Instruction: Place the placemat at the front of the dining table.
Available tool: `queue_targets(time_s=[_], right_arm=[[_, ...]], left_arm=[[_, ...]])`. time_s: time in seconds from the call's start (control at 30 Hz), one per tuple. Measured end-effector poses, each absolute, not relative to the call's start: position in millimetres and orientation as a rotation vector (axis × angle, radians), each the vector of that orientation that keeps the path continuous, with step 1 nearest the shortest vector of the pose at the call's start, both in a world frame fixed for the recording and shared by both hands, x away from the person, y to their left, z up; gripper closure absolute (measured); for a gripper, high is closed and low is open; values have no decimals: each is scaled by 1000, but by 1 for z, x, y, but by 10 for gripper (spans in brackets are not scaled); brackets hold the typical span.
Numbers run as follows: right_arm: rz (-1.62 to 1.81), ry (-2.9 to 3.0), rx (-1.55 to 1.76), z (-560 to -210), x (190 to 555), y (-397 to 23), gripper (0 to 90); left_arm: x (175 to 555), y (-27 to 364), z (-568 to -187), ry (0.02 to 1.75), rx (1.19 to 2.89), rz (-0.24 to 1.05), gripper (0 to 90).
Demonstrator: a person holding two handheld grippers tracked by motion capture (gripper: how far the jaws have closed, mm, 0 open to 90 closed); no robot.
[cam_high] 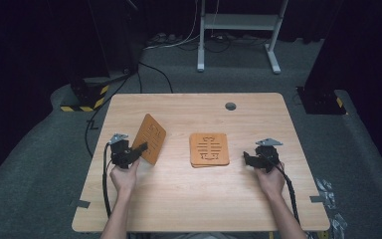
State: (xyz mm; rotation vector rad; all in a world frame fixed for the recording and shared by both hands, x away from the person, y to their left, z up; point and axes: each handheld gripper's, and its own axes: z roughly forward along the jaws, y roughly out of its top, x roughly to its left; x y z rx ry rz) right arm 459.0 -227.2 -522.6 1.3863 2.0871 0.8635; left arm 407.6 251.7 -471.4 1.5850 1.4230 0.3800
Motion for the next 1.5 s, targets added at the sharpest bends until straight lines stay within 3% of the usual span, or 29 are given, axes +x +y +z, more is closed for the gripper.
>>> queue_targets(time_s=[0.67, 1.27, 1.5], right_arm=[[864, 2085, 1389, -523, 459, -227, 258], [865, 2086, 1390, -523, 459, -227, 258], [866, 2086, 1391, -523, 459, -227, 258]], left_arm=[[409, 251, -478, 1452, 1595, 427, 816], [410, 251, -484, 1502, 1686, 494, 638], [412, 250, -489, 1544, 1725, 500, 515]])
